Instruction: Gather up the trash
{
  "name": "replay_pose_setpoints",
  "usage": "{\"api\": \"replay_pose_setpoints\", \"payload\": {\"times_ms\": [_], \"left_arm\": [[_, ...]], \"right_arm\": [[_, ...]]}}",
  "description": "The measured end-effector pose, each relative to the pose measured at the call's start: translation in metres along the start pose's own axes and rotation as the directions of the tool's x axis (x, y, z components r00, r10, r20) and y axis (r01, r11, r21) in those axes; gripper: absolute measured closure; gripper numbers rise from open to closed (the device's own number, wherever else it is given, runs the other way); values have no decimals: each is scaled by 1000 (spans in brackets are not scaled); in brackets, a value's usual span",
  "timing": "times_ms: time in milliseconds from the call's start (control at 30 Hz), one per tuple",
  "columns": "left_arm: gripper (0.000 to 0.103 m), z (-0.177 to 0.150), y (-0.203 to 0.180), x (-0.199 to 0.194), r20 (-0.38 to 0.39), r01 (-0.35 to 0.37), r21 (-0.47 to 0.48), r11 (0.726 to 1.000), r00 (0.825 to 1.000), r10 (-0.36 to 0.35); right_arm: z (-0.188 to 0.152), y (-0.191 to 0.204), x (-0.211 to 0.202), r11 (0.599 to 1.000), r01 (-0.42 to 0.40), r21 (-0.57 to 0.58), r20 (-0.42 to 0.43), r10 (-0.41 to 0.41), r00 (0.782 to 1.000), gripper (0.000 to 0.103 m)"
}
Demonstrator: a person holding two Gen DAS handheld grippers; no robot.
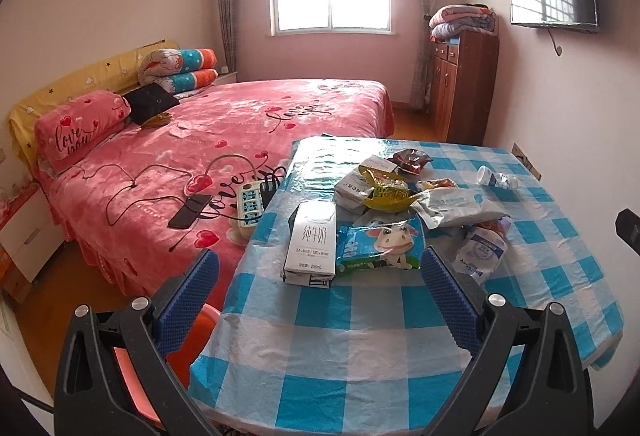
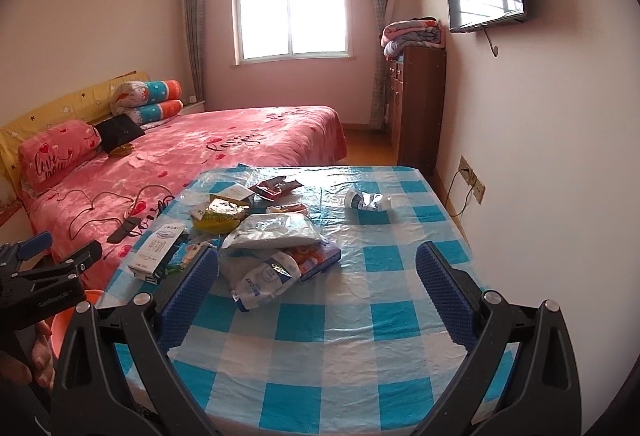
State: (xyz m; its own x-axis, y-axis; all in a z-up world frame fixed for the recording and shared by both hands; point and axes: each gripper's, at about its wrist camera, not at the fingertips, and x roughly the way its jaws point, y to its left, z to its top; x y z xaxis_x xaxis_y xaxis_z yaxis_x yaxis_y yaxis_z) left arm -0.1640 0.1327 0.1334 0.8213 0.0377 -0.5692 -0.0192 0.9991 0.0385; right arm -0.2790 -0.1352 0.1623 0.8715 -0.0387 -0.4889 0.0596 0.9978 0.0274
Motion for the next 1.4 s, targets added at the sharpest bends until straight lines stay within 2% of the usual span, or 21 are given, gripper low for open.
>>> {"api": "replay_pose_setpoints", "payload": {"times_ms": [300, 467, 567, 633, 700, 800, 833, 867, 933, 1000, 1100, 1133, 1200, 1400], "left_arm": [[4, -3, -2, 23, -20, -12, 27, 1000, 1000, 12], [4, -7, 6, 52, -90, 41, 17, 999, 995, -40], [4, -8, 9, 68, -125, 72, 11, 997, 990, -70], [4, -9, 11, 78, -139, 103, 3, 995, 985, -102], [4, -9, 9, 88, -163, 143, 8, 990, 977, -140], [4, -8, 7, 104, -196, 177, 17, 984, 966, -170], [4, -8, 8, 108, -198, 186, 13, 983, 964, -179], [4, -7, 10, 112, -201, 192, 8, 981, 962, -186], [4, -6, 15, 123, -217, 206, -1, 979, 955, -201], [4, -5, 20, 136, -228, 197, -10, 980, 954, -194], [4, -1, 26, 154, -256, 183, -34, 983, 949, -185], [4, 0, 28, 161, -262, 187, -42, 981, 946, -191], [4, 2, 29, 174, -284, 172, -45, 984, 942, -178], [5, 3, 32, 195, -306, 145, -45, 988, 940, -152]], "right_arm": [[-4, -2, 6, 999, -13, 31, 1, 13, 1000, 4], [-7, -14, 24, 995, -56, 81, -29, 58, 998, 4], [-10, -23, 38, 985, -105, 136, -57, 114, 992, 4], [-14, -32, 53, 968, -150, 203, -86, 170, 982, 4], [-21, -41, 71, 937, -203, 284, -120, 245, 962, 4], [-26, -47, 86, 907, -239, 348, -149, 305, 940, 6], [-30, -49, 99, 877, -273, 396, -169, 362, 917, 12], [-33, -49, 104, 868, -281, 410, -176, 378, 909, 22], [-36, -49, 114, 849, -296, 437, -189, 409, 893, 28], [-41, -47, 124, 830, -315, 460, -199, 442, 875, 30], [-47, -42, 134, 828, -320, 460, -214, 453, 865, 30], [-49, -37, 142, 821, -329, 466, -226, 470, 853, 30], [-51, -34, 149, 814, -337, 472, -235, 485, 843, 30], [-53, -27, 164, 815, -356, 458, -252, 503, 827, 31]]}}
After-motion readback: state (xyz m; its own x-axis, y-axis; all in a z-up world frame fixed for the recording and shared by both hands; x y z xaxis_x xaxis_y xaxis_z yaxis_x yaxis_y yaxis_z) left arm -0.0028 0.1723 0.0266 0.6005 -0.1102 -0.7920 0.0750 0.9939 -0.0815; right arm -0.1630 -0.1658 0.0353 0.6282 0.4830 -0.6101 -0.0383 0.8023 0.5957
